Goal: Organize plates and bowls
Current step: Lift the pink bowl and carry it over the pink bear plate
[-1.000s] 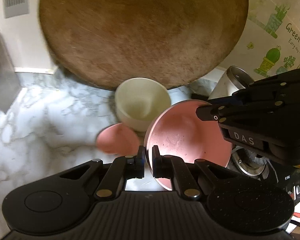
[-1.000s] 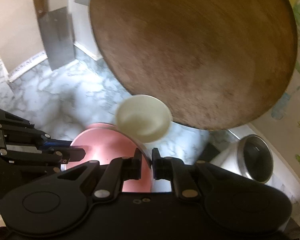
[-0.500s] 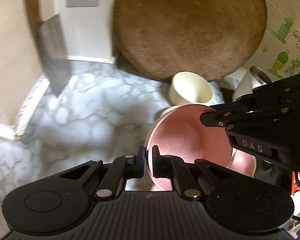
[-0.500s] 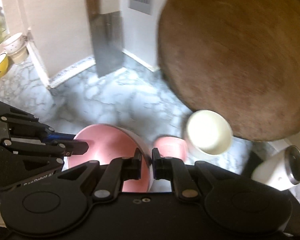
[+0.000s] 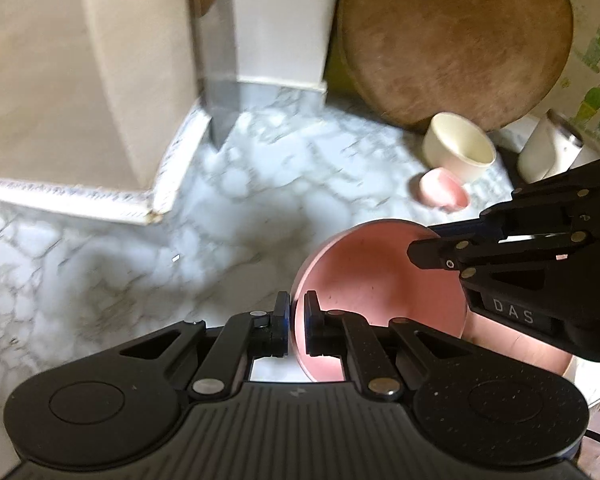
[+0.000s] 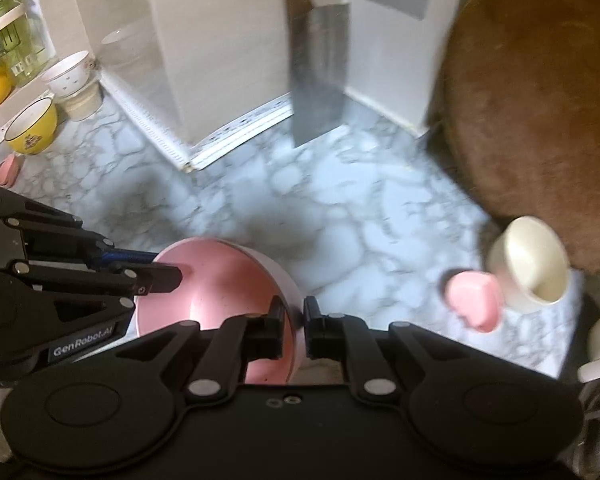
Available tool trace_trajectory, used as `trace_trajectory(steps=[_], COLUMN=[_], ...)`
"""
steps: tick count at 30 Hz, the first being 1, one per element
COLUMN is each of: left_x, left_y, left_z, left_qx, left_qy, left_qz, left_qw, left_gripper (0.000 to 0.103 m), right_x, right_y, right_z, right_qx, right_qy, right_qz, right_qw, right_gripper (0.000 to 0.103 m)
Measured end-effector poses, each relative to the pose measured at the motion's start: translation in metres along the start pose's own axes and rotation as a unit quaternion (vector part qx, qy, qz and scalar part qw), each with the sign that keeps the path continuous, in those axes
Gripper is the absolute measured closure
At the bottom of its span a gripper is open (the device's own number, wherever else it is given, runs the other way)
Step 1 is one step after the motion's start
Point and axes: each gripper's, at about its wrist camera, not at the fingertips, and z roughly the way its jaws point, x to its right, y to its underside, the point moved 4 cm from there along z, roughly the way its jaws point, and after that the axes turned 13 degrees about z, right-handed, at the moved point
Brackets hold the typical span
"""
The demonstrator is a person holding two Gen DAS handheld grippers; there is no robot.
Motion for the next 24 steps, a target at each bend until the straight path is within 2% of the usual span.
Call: trace_trajectory(steps=[10, 14, 19, 24], left_x=[-0.020, -0.016, -0.014, -0.005], left_y=[0.038, 0.043, 0.046, 0.045], left_z=[0.004, 0.011, 0.017, 0.023], left_qx=[-0.043, -0.054, -0.070, -0.071], left_qy=[0.002, 0.014, 0.040, 0.043], left_qz=[0.025, 0.039, 0.031, 0.040], left_qw=[0.9988, 0.9977, 0.9963, 0.9957], left_gripper=[0.097, 0.097, 0.097, 0.097], right_x=[-0.030, -0.029, -0.023, -0.014], right_y=[0.030, 0.040, 0.047, 0.052], right_z=[0.025, 0.030, 0.033, 0.035], right_qx=[-0.044, -0.060, -0.078, -0.085], right_qy=[-0.016, -0.014, -0.012, -0.014], right_qz=[0.018, 0.023, 0.032, 0.041], right_qw=[0.999, 0.998, 0.996, 0.995], right_gripper=[0.095, 0.095, 0.095, 0.095])
